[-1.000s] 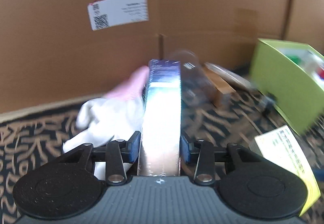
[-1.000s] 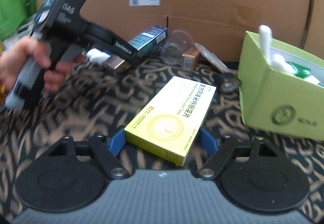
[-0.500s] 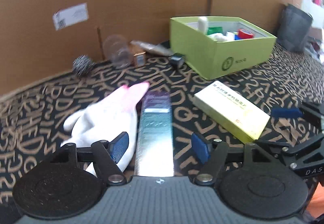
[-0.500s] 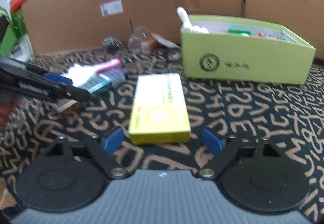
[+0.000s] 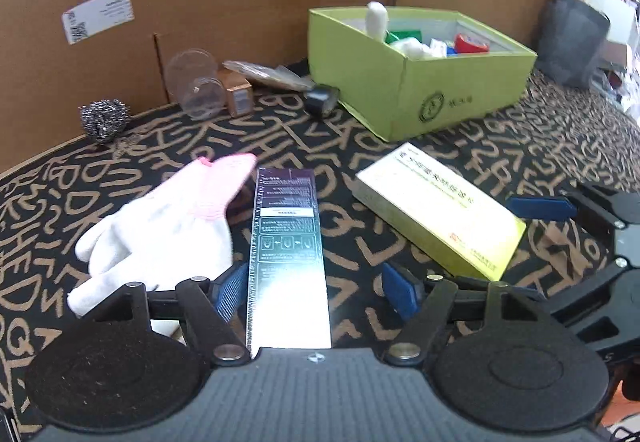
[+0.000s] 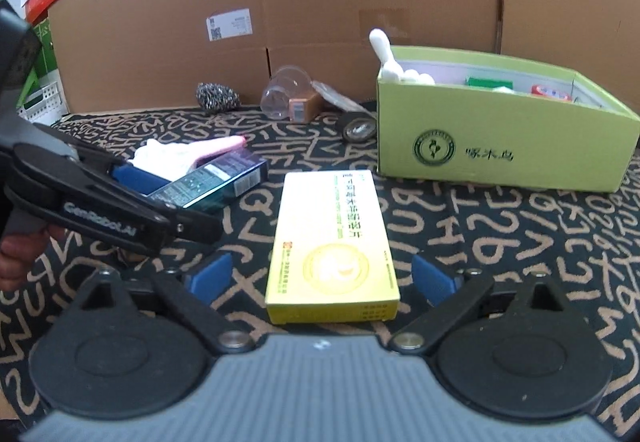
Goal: Organize objects
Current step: 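Carry both held boxes toward the green shoebox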
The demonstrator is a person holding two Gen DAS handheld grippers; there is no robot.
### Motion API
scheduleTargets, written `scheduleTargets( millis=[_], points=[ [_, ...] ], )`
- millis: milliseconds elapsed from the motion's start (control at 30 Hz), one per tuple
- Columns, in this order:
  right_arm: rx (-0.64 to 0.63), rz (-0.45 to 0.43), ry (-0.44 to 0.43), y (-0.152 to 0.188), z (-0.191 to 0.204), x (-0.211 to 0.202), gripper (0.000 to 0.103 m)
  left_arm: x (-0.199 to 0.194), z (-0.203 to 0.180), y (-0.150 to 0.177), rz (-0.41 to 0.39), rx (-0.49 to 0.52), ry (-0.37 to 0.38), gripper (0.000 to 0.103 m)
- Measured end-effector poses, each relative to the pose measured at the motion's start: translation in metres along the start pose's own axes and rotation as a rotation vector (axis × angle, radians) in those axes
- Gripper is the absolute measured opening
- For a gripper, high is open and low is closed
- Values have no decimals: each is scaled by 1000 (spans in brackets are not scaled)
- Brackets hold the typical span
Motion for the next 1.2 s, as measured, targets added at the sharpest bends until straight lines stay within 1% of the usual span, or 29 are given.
scheduleTargets(
  millis=[100,200,267,300,333,367,400,433,467,533,633,733,800,867,900,933,967,1100,1200],
  points=[
    [17,7,-8,3,0,2,99,7,-2,3,12,13,-11,76],
    [21,9,-5,3,-2,5,101,11,-5,0,-1,24,-15,79],
    [33,28,6,3,-5,10,101,16,-5,-3,-12,20,-20,80],
    [45,38,-4,3,-6,13,101,18,-5,-5,-16,18,-24,80],
    [48,38,-6,2,-7,14,101,20,-5,-6,-22,16,-26,80],
    [43,36,-6,2,-7,14,99,22,-5,-7,-23,17,-25,80],
    [27,37,-1,2,-8,14,86,22,-6,-8,-26,23,-24,75],
    [0,35,17,2,-9,12,78,21,-6,-8,-32,27,-20,66],
    [-22,33,30,2,-10,10,67,20,-7,-9,-34,33,-10,61],
    [-22,30,41,3,-16,5,67,16,-9,-8,-31,39,10,42],
    [-21,29,60,8,-30,-7,67,9,-15,-4,-19,57,52,41],
    [-21,44,98,12,-41,-20,67,1,-28,2,-13,96,92,41],
    [-22,53,96,15,-44,-27,67,-2,-36,5,-8,115,118,42],
    [-13,57,93,17,-45,-30,69,-3,-40,6,-18,133,99,52],
    [-13,57,92,17,-45,-31,75,-2,-39,6,-28,145,81,61],
    [-13,54,93,17,-44,-31,79,-1,-37,5,-39,151,58,67],
    [-13,52,93,17,-43,-30,83,1,-34,5,-45,150,37,67],
    [-18,44,87,13,-38,-26,87,5,-23,4,-32,94,35,76],
    [-20,40,74,9,-36,-20,90,4,-23,4,-29,79,30,76]
  ],
)
Point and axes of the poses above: each gripper's, at about its wrist camera, not at the fingertips, and x roughly the way its jaws point, z to its left, y to its underside, the point moved 9 cm from there along x, roughly the way its jaws point, and after that the axes turned 7 degrees about -z, right-handed, at the moved point
